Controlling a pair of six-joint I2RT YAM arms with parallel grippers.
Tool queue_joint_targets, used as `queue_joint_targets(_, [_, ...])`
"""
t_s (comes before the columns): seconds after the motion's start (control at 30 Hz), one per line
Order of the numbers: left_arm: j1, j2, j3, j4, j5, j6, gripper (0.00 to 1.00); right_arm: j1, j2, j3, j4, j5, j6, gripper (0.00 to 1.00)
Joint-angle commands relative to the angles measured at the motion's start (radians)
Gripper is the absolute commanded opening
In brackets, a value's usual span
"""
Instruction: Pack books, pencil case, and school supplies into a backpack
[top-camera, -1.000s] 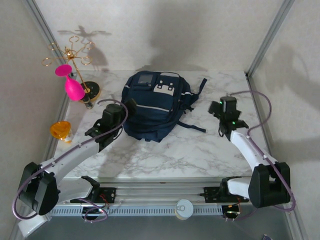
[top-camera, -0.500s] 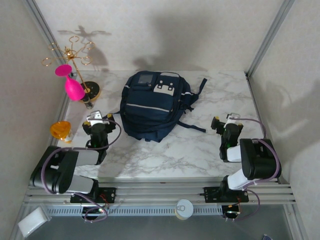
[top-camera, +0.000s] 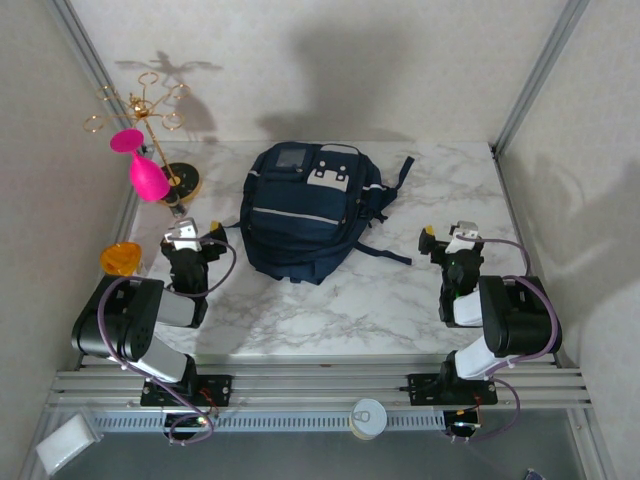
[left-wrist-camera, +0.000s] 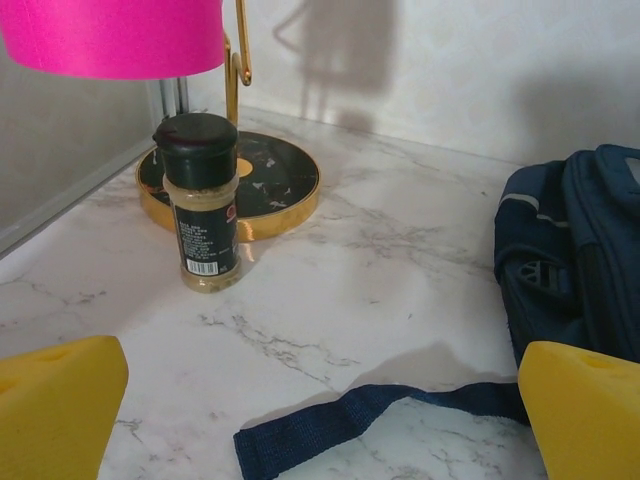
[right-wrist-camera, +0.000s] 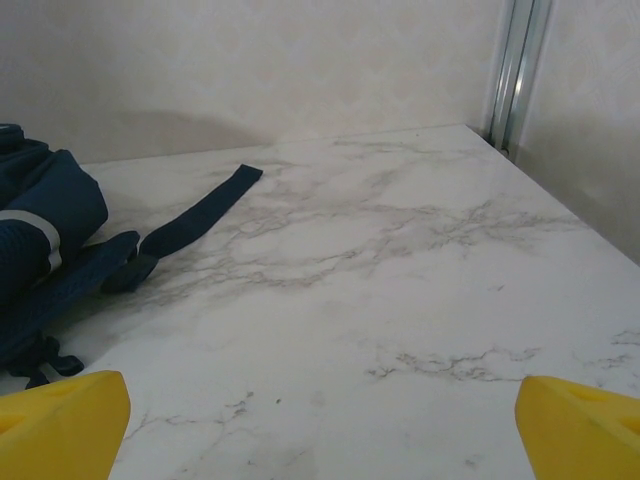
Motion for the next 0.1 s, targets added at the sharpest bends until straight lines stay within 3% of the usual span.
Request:
queue_joint_targets(0.0, [0.004,0.003,-0.007,0.047,0.023,-0.012,0.99,0.000,0.007,0.006,0.039,-0.018,-0.016,0.99])
queue_joint_targets(0.07, [0.004,0.004,-0.006,0.046,0.024,-0.012,0.99,0.000,0.005,0.001,0.047,-0.017,-0.019,0.99])
